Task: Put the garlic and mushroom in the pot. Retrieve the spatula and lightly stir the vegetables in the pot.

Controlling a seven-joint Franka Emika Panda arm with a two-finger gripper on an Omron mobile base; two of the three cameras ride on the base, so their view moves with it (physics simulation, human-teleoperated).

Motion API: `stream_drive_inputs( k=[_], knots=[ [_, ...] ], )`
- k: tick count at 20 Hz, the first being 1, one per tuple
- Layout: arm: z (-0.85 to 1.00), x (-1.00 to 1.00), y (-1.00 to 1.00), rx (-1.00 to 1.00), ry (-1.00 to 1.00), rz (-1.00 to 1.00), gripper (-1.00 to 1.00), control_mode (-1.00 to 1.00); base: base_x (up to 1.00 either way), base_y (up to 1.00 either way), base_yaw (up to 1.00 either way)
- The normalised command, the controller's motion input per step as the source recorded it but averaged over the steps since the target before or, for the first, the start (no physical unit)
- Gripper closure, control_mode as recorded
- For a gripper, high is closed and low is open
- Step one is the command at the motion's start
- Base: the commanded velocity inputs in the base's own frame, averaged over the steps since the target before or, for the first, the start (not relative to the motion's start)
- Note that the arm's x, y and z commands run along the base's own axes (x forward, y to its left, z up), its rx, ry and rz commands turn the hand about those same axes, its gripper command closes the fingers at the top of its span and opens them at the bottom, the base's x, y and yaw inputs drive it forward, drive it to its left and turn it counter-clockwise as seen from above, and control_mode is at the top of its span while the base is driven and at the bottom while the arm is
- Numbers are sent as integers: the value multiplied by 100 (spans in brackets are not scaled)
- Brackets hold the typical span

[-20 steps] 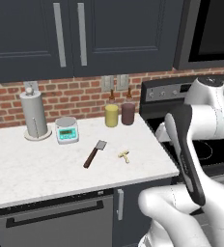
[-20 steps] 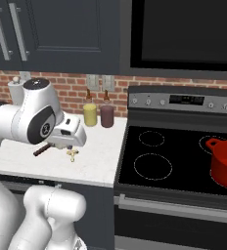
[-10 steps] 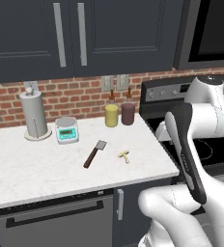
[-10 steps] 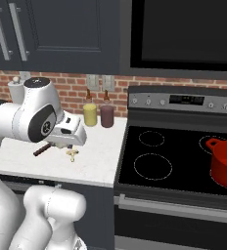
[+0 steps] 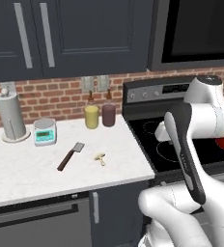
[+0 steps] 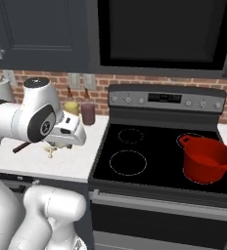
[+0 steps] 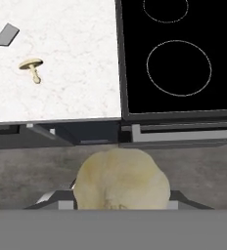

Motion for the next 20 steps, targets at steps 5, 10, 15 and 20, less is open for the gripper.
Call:
stream_drive_inputs(
  k=[5,10,15,20],
  knots=[
    [0,0,0,0,0,0,100,100,10,-71,0],
    [0,0,0,0,0,0,100,100,17,-82,0],
    [0,0,0,0,0,0,100,100,20,-95,0],
    [-3,8,-18,0,3,0,100,-100,24,-78,0]
  ],
)
